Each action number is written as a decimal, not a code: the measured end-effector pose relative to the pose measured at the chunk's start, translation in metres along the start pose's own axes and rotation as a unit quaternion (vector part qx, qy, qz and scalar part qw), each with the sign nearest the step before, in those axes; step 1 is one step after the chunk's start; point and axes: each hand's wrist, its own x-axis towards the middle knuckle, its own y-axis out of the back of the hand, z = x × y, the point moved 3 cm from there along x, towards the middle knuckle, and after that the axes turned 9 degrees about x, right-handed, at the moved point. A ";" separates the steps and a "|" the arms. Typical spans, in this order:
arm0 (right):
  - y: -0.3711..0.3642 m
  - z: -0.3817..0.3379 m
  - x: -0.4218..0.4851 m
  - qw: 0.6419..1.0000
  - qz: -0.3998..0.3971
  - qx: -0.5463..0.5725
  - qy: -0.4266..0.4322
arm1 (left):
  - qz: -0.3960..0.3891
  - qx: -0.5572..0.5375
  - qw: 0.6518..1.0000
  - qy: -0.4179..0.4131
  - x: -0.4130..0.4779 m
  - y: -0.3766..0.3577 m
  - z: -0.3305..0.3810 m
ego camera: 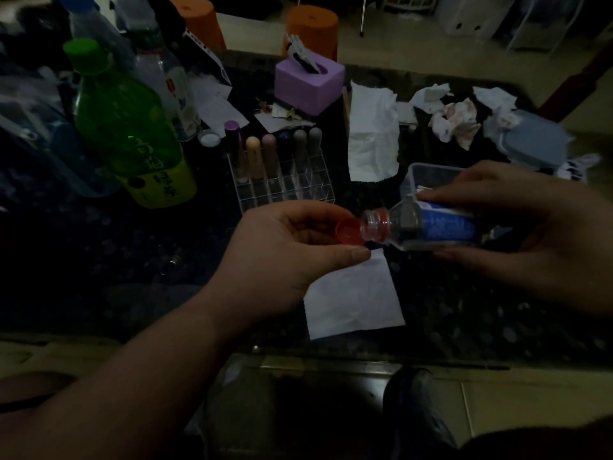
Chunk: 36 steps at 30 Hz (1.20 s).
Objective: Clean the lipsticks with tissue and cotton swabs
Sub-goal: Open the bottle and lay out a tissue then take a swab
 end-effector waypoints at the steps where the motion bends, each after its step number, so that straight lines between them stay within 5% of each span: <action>1: 0.000 0.000 0.000 1.000 0.000 0.003 -0.002 | 0.001 -0.001 1.000 0.001 0.000 0.000 0.000; 36: 0.004 -0.009 -0.003 0.998 -0.025 -0.044 -0.032 | -0.012 0.008 1.000 -0.001 0.000 -0.008 -0.006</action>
